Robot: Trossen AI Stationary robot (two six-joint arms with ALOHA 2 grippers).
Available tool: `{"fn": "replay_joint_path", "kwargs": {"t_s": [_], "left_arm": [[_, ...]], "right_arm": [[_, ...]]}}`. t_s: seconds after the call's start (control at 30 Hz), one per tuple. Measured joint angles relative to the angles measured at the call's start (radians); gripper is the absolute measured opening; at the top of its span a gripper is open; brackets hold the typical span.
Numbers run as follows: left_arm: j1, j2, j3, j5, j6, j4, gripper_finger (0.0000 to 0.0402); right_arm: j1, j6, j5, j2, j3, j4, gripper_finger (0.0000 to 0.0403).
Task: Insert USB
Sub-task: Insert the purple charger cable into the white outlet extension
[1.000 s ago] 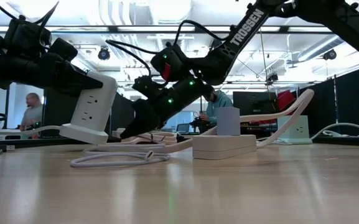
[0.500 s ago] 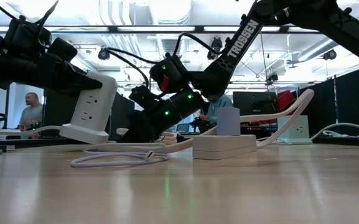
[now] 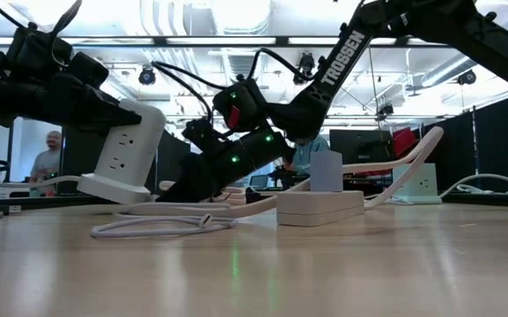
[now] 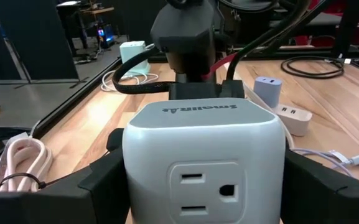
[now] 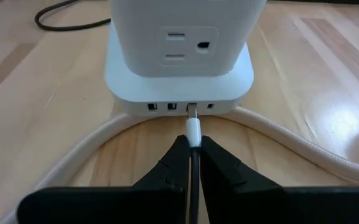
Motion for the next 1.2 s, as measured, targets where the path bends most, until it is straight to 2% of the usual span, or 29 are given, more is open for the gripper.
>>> {"fn": "replay_joint_path", "kwargs": {"t_s": [0.27,0.57,1.2], "left_arm": [[0.000,0.000,0.000,-0.009,0.011,-0.003,0.0296],[0.000,0.000,0.000,-0.029,0.017,-0.005,0.0296],[0.000,0.000,0.000,-0.041,0.020,-0.022,0.0296]], "right_arm": [[0.005,-0.002,0.001,0.002,0.000,0.023,0.0012],[0.006,0.039,-0.004,0.083,0.005,0.165,0.0012],[0.006,-0.027,-0.005,0.103,0.101,0.102,0.0012]]}}
